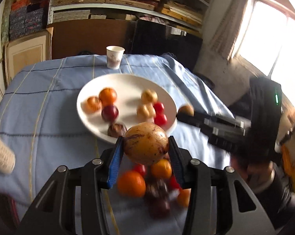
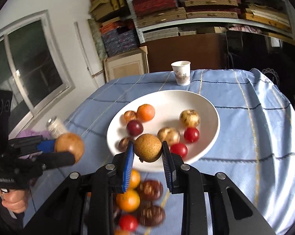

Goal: Organize fruits
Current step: 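Carry the mottled fruit and tan fruit over the white plate and release both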

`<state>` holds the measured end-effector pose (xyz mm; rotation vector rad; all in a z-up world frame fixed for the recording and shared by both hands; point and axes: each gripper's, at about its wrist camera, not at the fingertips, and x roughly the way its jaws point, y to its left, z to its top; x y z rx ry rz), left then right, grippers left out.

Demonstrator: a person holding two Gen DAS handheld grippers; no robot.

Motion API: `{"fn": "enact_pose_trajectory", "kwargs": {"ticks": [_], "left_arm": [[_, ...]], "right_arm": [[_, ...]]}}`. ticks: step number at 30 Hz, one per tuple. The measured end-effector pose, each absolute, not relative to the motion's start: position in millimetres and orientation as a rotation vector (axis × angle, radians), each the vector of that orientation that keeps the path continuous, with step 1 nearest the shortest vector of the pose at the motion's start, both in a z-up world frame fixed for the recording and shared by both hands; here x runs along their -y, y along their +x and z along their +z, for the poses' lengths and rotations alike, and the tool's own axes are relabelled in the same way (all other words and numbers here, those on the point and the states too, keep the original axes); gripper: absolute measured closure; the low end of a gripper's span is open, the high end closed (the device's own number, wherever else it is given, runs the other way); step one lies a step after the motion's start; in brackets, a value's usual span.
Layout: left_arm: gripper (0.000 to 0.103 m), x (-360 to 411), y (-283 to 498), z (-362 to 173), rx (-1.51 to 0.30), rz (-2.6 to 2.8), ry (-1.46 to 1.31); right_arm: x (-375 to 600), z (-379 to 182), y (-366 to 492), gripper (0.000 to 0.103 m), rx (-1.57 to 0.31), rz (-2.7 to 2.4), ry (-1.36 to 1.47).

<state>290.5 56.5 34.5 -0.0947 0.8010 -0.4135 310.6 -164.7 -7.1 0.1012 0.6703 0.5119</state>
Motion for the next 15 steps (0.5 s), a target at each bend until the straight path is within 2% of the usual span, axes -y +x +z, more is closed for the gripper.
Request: {"fn": "enact_pose_trajectory", "kwargs": {"ticks": [7, 15], "left_arm": [[0.059, -35.8, 361.1, 1.9, -0.876, -0.347, -0.061], [0.057, -34.3, 386.2, -24.2, -0.911, -0.308, -0.056]], "right_arm": [[141.3, -34.4, 343.5, 0.074, -0.735, 0.462, 0.053], [135.0, -49.9, 355.4, 0.071, -0.755, 0.442, -0.013]]}}
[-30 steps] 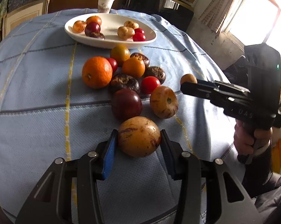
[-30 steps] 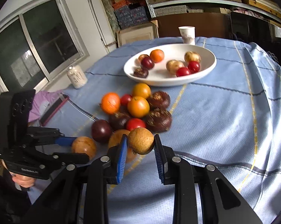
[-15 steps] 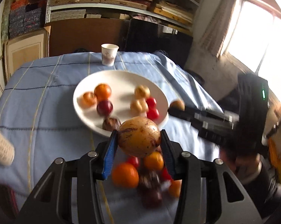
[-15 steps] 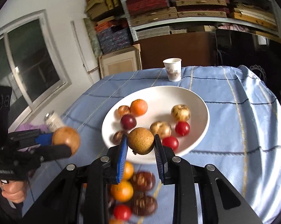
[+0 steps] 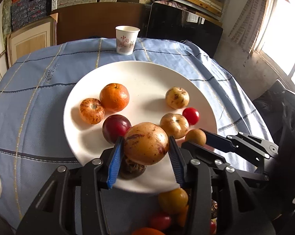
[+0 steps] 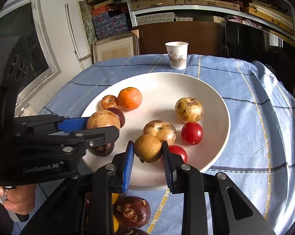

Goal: Organize fruits
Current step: 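Carry the mottled fruit and tan fruit over the white plate and release both, then grasp a large tan fruit with red stripes with the right tool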

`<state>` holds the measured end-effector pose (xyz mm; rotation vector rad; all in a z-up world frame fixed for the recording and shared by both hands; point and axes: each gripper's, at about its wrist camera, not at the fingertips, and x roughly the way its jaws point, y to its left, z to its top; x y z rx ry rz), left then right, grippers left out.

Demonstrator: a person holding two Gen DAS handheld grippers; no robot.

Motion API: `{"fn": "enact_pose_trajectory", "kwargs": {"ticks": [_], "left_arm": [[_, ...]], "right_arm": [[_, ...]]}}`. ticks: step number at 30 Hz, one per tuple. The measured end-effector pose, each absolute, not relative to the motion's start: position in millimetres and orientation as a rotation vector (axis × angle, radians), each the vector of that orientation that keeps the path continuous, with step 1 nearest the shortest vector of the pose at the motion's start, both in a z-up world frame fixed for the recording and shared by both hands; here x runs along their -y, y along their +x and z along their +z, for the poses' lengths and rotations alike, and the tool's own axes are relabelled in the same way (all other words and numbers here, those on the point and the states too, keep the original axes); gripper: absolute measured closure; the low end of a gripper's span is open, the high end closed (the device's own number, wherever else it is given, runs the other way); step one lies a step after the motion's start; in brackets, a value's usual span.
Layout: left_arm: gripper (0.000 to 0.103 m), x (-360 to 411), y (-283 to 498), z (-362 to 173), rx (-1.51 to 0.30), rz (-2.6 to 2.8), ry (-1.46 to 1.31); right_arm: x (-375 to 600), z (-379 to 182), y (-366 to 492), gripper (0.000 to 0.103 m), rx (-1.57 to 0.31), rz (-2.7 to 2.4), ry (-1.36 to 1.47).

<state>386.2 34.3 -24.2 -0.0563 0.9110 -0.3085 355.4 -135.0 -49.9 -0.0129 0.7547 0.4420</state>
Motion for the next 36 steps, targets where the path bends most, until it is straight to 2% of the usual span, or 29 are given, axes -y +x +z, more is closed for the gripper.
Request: {"fn": "enact_pose_trajectory", "kwargs": {"ticks": [1, 5, 7, 9, 13, 20, 28, 36], "left_arm": [[0.053, -35.7, 387.0, -23.8, -0.910, -0.302, -0.059], [0.038, -53.5, 371.7, -4.8, -0.844, -0.256, -0.098], [0.016, -64.7, 355.3, 5.4, -0.807, -0.208, -0.115], [0.010, -77.1, 333.2, 12.4, -0.755, -0.156, -0.130], [0.007, -99.4, 291.6, 4.4, -0.713, -0.074, -0.159], [0.005, -112.6, 256.8, -21.3, -0.767, -0.018, -0.147], [0.005, -110.1, 246.8, -29.1, -0.781, 0.045, -0.064], [0.005, -128.7, 249.5, -32.7, -0.805, 0.075, -0.135]], "right_arm": [[135.1, -49.0, 355.0, 0.067, -0.750, 0.441, -0.021], [146.5, -36.1, 344.5, 0.067, -0.720, 0.444, -0.002], [155.0, -28.4, 336.9, 0.066, -0.703, 0.463, 0.022], [163.7, -23.4, 324.6, 0.061, -0.692, 0.482, 0.041], [177.0, -30.2, 297.1, 0.049, -0.714, 0.531, 0.091], [181.1, -46.4, 247.4, 0.041, -0.733, 0.543, 0.074], [173.3, -59.8, 232.7, 0.039, -0.805, 0.590, 0.046], [164.5, -63.3, 221.5, 0.039, -0.815, 0.607, -0.021]]}}
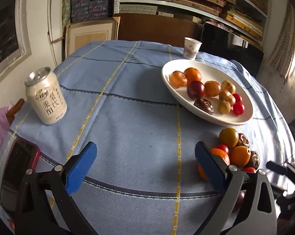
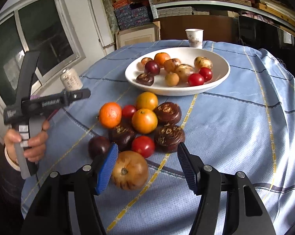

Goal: Organize fruits
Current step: 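Grasp a large tan fruit with red stripes with the right tool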

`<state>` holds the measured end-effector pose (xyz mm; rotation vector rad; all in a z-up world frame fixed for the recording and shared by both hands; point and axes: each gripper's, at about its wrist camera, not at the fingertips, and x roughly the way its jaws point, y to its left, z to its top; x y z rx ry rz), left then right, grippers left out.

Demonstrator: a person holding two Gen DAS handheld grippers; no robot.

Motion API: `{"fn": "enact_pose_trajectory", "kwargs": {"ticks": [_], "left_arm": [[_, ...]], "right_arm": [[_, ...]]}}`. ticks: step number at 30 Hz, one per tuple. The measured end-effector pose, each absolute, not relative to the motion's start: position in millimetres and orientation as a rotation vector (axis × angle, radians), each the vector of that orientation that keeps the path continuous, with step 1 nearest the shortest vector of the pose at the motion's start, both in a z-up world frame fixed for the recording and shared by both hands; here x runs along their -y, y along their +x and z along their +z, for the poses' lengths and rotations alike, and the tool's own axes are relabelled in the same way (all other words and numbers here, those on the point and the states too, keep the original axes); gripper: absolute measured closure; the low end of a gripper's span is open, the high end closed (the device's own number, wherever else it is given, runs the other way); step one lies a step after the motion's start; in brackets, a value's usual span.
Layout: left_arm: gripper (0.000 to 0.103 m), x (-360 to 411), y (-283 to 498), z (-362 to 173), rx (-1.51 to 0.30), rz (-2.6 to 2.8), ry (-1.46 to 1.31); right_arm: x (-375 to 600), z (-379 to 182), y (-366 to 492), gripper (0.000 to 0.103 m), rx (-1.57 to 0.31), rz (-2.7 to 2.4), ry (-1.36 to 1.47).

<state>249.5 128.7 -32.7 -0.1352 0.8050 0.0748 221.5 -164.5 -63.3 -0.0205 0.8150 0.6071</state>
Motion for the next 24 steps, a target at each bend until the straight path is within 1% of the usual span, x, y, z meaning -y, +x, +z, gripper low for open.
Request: {"fn": "enact_pose_trajectory", "kwargs": {"ticks": [3, 18, 24], "left_arm": [[0.005, -133.9, 250.6, -33.9, -0.813, 0.066, -0.168], [0.005, -130.6, 252.0, -35.4, -0.824, 0.076, -0.143], [0.005, -131.7, 252.3, -35.3, -0.826, 0.076, -0.147]], "right_arm": [[160.8, -64.0, 217.1, 0.039, -0.822, 0.634, -0.041], [146.3, -76.1, 209.8, 0.039, -0.902, 0.682, -0.097], [142.5, -80.2, 208.3, 0.047, -0.922, 0.675, -0.119]]}}
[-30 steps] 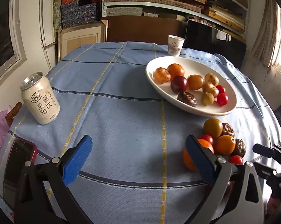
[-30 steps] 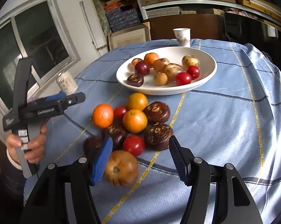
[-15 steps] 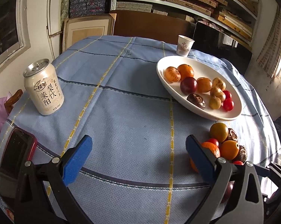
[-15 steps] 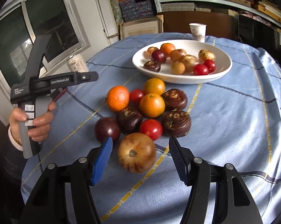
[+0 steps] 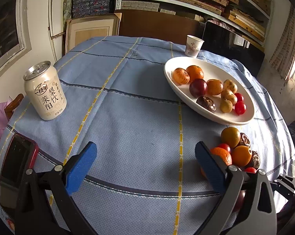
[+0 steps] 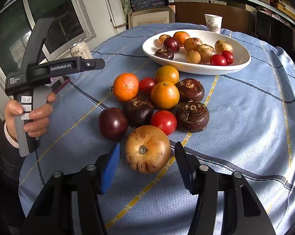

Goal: Organize fruits
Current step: 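Grasp a large tan fruit with red stripes with the right tool, then grasp a dark red plum with the left tool while the right holds the striped fruit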

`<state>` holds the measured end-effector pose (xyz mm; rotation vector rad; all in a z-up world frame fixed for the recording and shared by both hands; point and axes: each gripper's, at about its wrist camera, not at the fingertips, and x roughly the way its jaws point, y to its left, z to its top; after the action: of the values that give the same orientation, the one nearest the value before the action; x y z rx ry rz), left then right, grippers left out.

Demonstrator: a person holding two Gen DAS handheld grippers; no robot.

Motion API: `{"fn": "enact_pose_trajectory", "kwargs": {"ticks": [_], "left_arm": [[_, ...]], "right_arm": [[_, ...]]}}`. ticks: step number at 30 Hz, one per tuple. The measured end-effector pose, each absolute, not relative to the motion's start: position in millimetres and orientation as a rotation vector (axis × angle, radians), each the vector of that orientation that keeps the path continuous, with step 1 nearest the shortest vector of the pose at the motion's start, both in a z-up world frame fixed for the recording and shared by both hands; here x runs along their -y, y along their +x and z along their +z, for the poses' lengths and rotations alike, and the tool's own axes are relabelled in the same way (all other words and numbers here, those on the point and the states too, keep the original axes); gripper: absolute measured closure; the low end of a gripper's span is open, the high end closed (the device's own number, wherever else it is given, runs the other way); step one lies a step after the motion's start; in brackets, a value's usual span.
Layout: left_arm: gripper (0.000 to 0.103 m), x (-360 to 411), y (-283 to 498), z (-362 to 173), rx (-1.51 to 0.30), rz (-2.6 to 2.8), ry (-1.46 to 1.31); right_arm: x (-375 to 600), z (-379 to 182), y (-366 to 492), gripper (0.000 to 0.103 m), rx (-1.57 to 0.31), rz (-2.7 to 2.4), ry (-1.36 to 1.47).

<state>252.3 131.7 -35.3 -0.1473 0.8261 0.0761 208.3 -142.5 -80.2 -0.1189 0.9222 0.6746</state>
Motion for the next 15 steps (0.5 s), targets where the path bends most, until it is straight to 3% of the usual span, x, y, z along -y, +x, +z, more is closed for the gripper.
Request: {"fn": "enact_pose_trajectory", "kwargs": {"ticks": [6, 15], "left_arm": [[0.005, -132.0, 252.2, -35.7, -0.829, 0.078, -0.143], [0.005, -135.9, 252.9, -38.5, -0.860, 0.039, -0.187]], "right_arm": [[142.9, -80.7, 207.4, 0.059, -0.927, 0.680, -0.116], [163.1, -70.3, 212.4, 0.060, -0.899, 0.707, -0.002]]}}
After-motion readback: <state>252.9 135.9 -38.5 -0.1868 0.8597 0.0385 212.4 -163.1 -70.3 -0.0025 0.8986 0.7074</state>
